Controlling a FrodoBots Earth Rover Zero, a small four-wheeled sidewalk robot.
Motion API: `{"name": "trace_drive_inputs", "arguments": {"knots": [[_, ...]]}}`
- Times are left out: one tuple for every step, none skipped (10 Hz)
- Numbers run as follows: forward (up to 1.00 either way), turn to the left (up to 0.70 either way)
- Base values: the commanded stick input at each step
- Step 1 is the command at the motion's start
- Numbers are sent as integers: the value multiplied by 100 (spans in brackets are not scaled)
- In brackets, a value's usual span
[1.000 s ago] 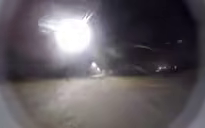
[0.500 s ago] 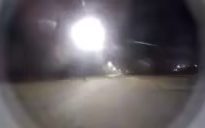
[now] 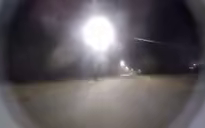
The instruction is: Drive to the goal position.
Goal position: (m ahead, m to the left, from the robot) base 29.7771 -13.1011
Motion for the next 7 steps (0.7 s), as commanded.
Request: {"name": "trace_drive_inputs", "arguments": {"knots": [[70,6],[70,3],[70,0],[70,-4],[70,-4],[70,-4],[70,-4]]}}
